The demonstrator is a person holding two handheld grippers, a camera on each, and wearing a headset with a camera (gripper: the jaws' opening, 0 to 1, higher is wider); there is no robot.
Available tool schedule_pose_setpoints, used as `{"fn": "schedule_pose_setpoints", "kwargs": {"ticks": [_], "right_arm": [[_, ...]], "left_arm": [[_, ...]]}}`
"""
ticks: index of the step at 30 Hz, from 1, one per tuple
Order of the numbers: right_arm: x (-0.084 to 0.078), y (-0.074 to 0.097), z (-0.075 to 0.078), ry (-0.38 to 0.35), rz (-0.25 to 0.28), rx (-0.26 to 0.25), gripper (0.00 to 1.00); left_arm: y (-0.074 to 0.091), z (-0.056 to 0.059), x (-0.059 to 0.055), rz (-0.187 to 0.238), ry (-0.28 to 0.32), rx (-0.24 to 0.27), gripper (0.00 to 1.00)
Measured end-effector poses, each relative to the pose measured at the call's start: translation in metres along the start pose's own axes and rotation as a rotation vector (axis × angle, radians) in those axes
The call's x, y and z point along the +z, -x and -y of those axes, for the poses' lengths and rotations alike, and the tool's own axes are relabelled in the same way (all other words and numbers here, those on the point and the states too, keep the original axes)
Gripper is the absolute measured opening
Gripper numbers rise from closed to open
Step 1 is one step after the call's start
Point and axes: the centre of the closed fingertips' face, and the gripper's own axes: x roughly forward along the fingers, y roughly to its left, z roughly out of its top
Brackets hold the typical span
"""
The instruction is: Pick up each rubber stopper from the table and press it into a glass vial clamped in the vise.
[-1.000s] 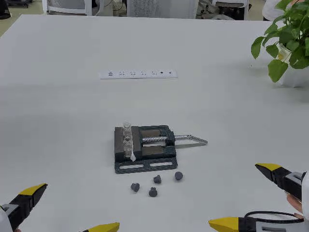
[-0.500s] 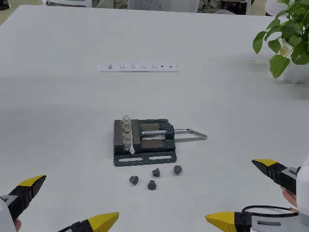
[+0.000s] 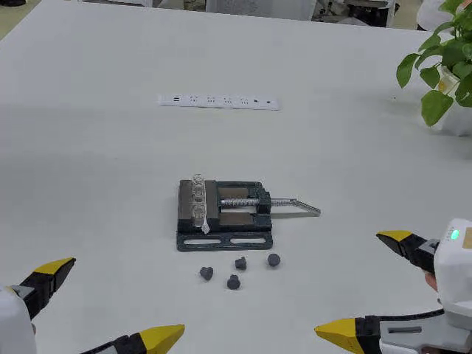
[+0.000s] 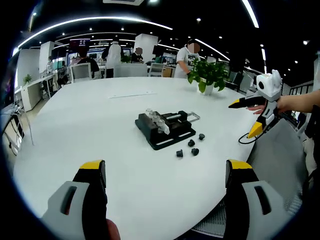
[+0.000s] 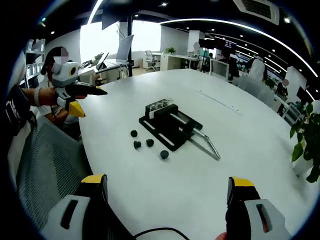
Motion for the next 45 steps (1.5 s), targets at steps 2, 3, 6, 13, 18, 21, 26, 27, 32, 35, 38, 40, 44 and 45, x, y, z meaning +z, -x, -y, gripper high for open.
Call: {"fn": "schedule_pose_setpoints", "kwargs": {"ticks": [2,3,6,13,18,21,26,27,32,35,38,40,44,45], "right_arm": [[0.001,-0.005,0.002,0.027,-0.017,0.023,0.98],[0.003,-0.007,0.003,0.039,-0.019,0.03,0.98],[0.007,-0.016,0.008,0.095,-0.043,0.063,0.97],[0.011,-0.033,0.012,0.223,-0.123,0.156,0.91],[0.021,-0.043,0.009,0.327,-0.152,0.209,0.88],[0.023,-0.049,0.006,0.379,-0.173,0.248,0.84],[0.023,-0.056,0.007,0.459,-0.22,0.286,0.75],[0.024,-0.057,0.007,0.464,-0.225,0.294,0.73],[0.029,-0.066,0.005,0.491,-0.243,0.334,0.64],[0.028,-0.07,0.001,0.518,-0.26,0.352,0.59],[0.028,-0.076,-0.001,0.54,-0.275,0.372,0.54],[0.027,-0.079,-0.002,0.548,-0.282,0.379,0.52],[0.025,-0.084,-0.004,0.567,-0.297,0.393,0.47],[0.024,-0.084,-0.004,0.572,-0.303,0.395,0.45]], "left_arm": [[-0.001,0.002,0.001,0.001,0.004,0.001,0.99],[-0.001,0.002,0.002,0.002,0.004,0.0,0.99],[-0.002,0.002,0.002,-0.005,-0.016,0.0,0.99],[-0.004,-0.002,0.006,-0.005,-0.037,0.007,0.99],[-0.006,-0.001,0.007,-0.006,-0.043,0.007,0.99],[-0.007,-0.002,0.006,-0.007,-0.044,0.009,0.99],[-0.008,-0.005,0.005,-0.007,-0.048,0.012,0.99],[-0.007,-0.006,0.005,-0.006,-0.048,0.013,0.99],[-0.008,-0.009,0.004,-0.003,-0.048,0.015,0.99],[-0.009,-0.01,0.004,-0.002,-0.047,0.015,0.99],[-0.009,-0.01,0.003,-0.001,-0.044,0.016,0.99],[-0.009,-0.01,0.003,0.001,-0.042,0.015,0.99],[-0.011,-0.01,0.001,0.0,-0.038,0.012,0.99],[-0.011,-0.01,0.0,0.0,-0.038,0.012,0.99]]}}
